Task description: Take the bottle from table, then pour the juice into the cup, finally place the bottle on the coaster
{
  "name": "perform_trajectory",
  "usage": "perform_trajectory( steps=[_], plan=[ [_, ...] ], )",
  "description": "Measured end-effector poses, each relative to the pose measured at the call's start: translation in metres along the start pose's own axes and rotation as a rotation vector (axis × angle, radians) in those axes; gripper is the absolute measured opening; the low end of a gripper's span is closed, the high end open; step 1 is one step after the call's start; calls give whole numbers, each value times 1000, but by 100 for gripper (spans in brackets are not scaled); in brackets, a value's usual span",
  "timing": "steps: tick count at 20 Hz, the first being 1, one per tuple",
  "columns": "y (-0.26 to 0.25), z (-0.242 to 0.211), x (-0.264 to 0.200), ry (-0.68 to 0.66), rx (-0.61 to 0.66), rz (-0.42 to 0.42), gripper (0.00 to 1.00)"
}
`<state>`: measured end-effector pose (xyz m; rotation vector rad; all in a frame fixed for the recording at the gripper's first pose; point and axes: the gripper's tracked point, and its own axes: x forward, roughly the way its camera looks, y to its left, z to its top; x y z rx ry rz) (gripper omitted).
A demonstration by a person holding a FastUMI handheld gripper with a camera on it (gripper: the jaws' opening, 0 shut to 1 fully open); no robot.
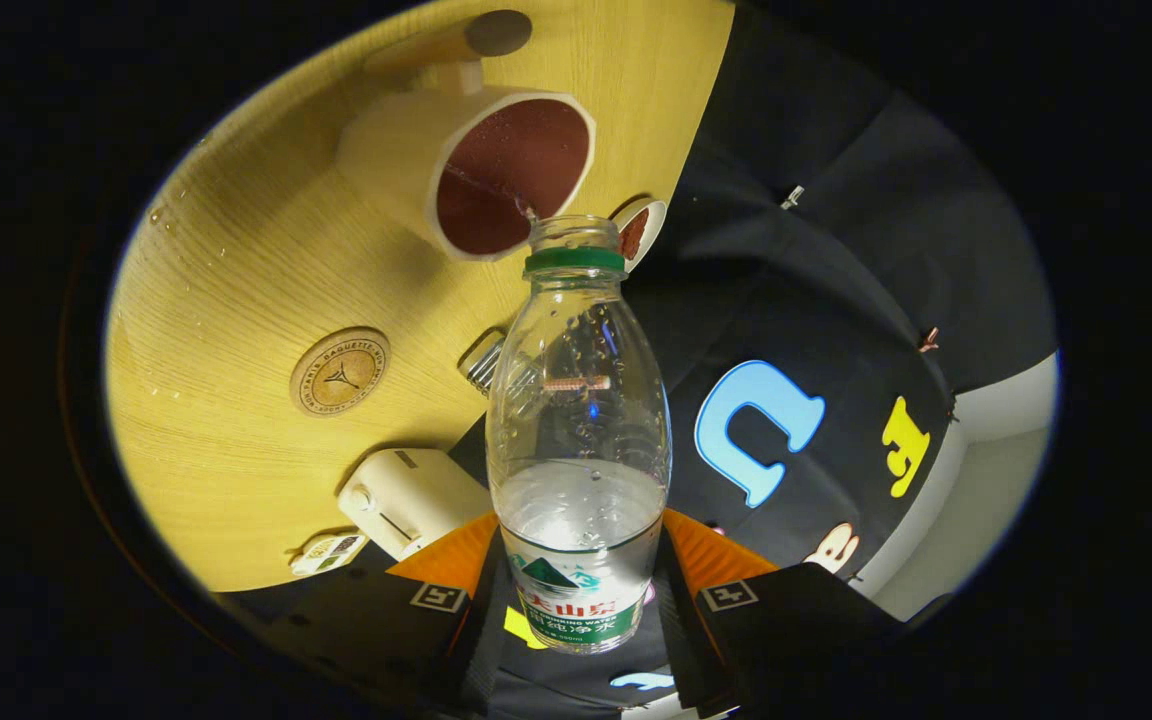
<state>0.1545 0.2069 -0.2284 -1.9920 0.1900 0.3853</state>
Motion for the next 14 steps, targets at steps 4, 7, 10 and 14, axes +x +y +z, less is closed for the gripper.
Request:
perform_trajectory(
  steps=[4, 7, 10, 14],
  plan=[
    [-11, 3, 0, -19, -60, -40, 69],
    [-16, 4, 4, -36, -89, -62, 69],
    [-17, -3, 6, -31, -86, -51, 69],
    [-10, -4, 3, -23, -47, -17, 69]
  ],
)
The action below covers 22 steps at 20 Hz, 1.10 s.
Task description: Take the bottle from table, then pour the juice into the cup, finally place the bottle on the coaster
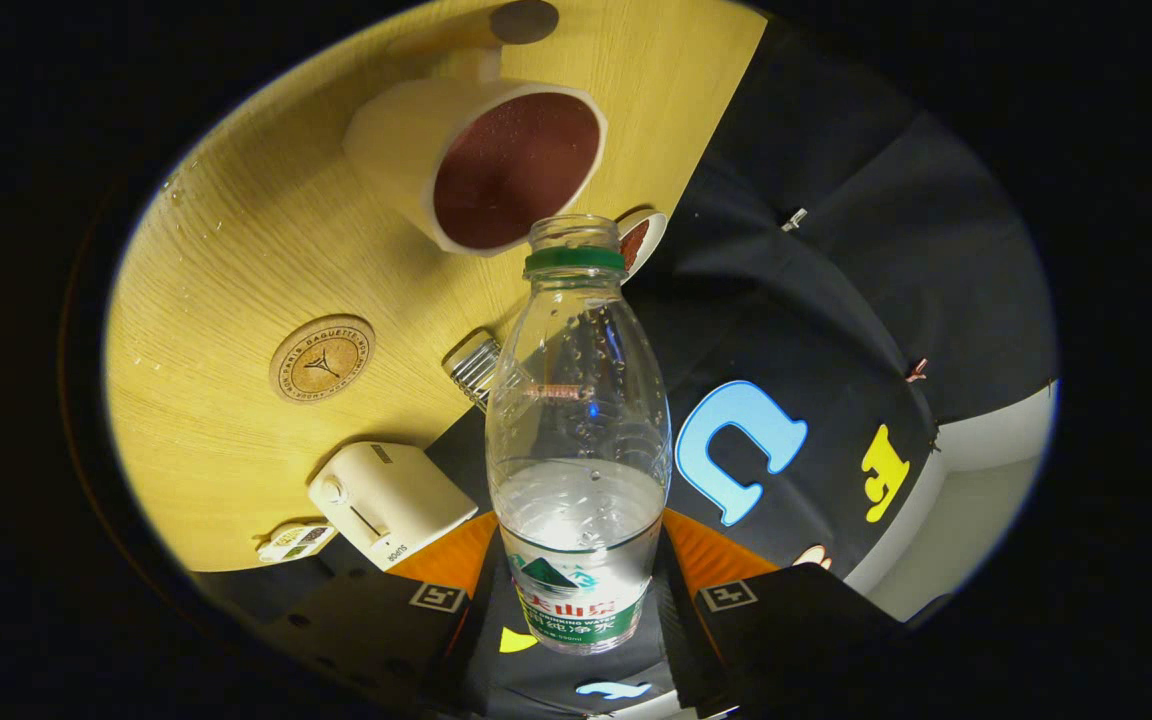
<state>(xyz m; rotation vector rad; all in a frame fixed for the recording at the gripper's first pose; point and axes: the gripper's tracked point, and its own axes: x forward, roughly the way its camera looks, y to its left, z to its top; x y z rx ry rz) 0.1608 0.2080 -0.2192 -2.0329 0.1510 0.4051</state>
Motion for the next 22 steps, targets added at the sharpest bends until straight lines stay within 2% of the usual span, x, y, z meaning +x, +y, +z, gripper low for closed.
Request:
perform_trajectory(
  steps=[4, 11, 19, 22],
  plan=[
    [20, 8, -5, 5, 178, 74, 69],
    [59, 27, -13, 27, 712, 227, 70],
    [60, 47, -21, -59, 1314, 254, 70],
    [49, 62, -22, -168, 1519, 249, 70]
  ],
)
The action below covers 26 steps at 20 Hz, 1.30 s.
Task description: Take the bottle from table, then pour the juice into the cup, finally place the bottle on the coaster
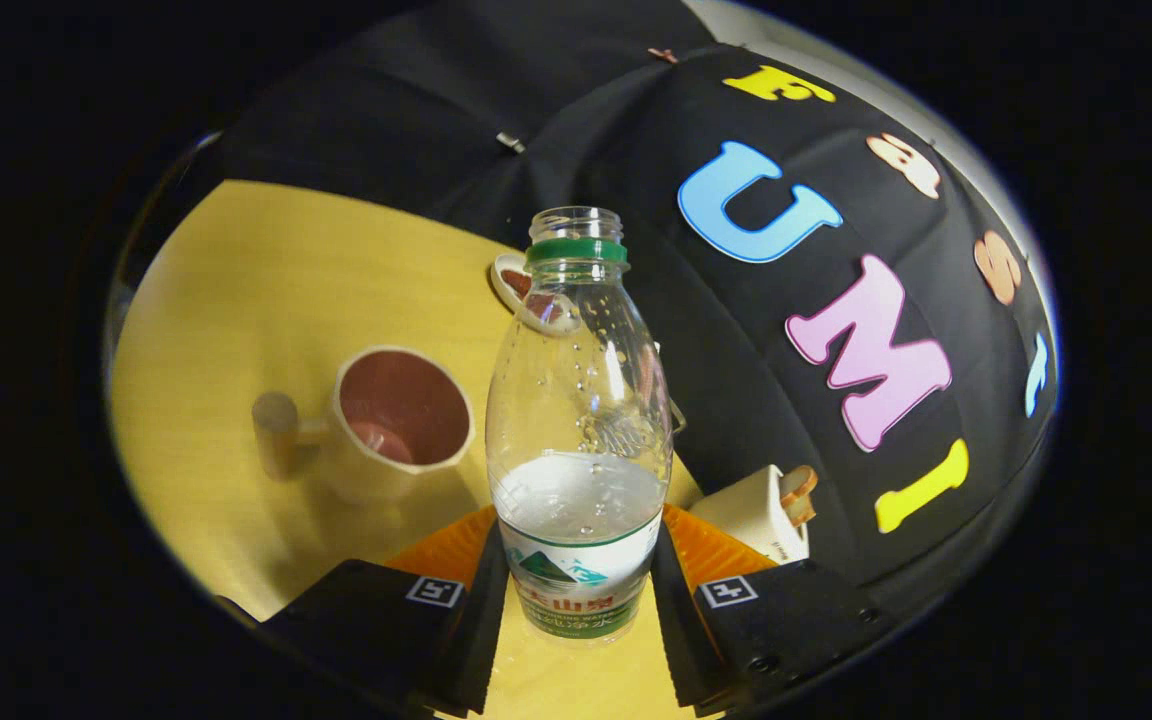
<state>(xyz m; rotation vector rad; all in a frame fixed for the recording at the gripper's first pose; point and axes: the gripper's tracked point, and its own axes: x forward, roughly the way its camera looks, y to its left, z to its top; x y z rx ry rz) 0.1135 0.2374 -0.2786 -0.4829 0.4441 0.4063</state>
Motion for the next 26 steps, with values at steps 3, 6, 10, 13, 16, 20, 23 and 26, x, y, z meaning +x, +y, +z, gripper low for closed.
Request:
perform_trajectory(
  steps=[3, 6, 10, 13, 16, 20, 23, 26],
  plan=[
    [7, 15, 2, -112, 139, 69, 70],
    [4, 27, -1, -180, 323, 158, 70],
    [-38, 34, -1, -275, 482, 186, 70],
    [-62, 26, 7, -307, 570, 170, 71],
    [-77, 18, 20, -342, 662, 162, 71],
    [-99, -1, 42, -363, 737, 113, 72],
    [-100, -21, 59, -348, 794, 103, 72],
    [-101, -32, 71, -347, 825, 104, 72]
  ],
)
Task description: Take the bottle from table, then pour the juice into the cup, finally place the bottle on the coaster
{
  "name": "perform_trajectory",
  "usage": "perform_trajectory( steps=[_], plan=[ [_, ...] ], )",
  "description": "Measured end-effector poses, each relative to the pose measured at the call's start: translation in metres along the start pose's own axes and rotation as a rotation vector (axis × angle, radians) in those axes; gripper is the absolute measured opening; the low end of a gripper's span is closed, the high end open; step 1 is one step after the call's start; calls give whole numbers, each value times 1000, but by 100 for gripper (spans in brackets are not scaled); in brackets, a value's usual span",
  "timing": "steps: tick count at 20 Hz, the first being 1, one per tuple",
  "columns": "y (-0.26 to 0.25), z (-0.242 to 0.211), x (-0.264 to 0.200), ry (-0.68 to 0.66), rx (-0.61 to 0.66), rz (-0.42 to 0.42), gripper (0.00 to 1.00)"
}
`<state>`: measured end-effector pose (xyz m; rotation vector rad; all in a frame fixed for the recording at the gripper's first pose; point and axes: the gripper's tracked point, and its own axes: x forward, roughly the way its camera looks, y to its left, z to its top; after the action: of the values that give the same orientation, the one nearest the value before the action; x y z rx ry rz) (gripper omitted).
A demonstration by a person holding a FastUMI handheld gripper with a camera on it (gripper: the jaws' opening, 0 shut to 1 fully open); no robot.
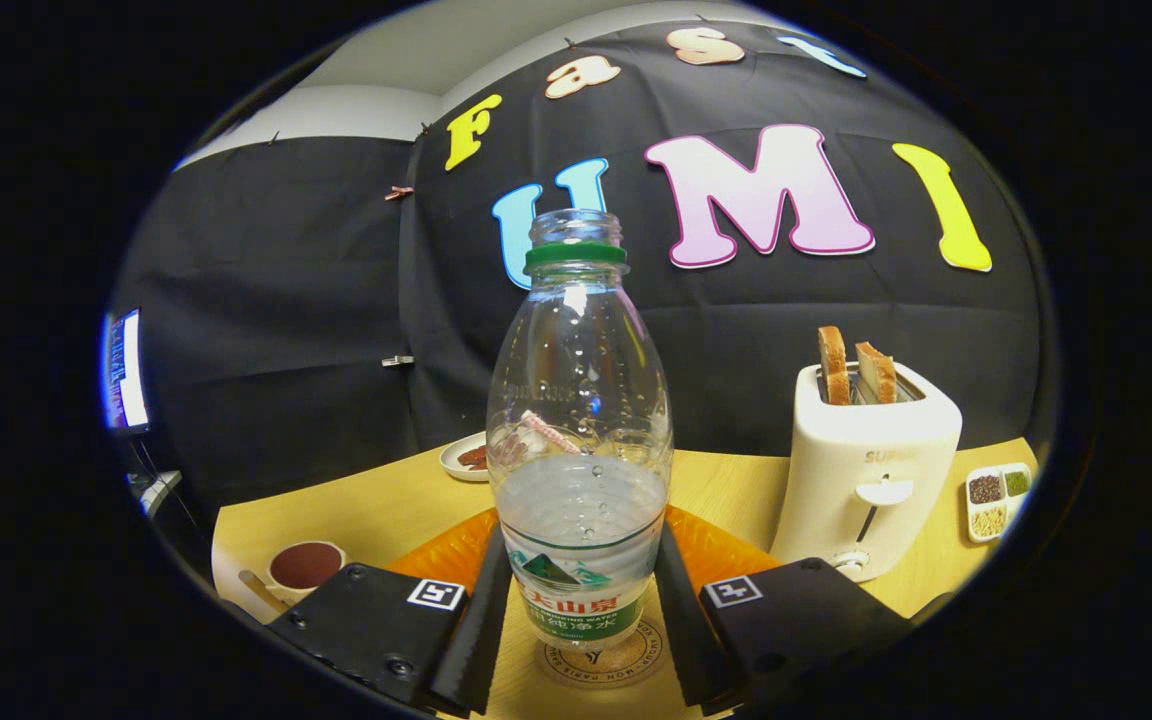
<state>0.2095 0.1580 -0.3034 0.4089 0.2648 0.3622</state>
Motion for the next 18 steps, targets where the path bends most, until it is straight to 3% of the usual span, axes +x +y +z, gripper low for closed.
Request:
perform_trajectory(
  steps=[11, 18],
  plan=[
    [4, -44, 3, 84, -42, -3, 73],
    [3, -49, -3, 86, -51, -18, 76]
  ],
)
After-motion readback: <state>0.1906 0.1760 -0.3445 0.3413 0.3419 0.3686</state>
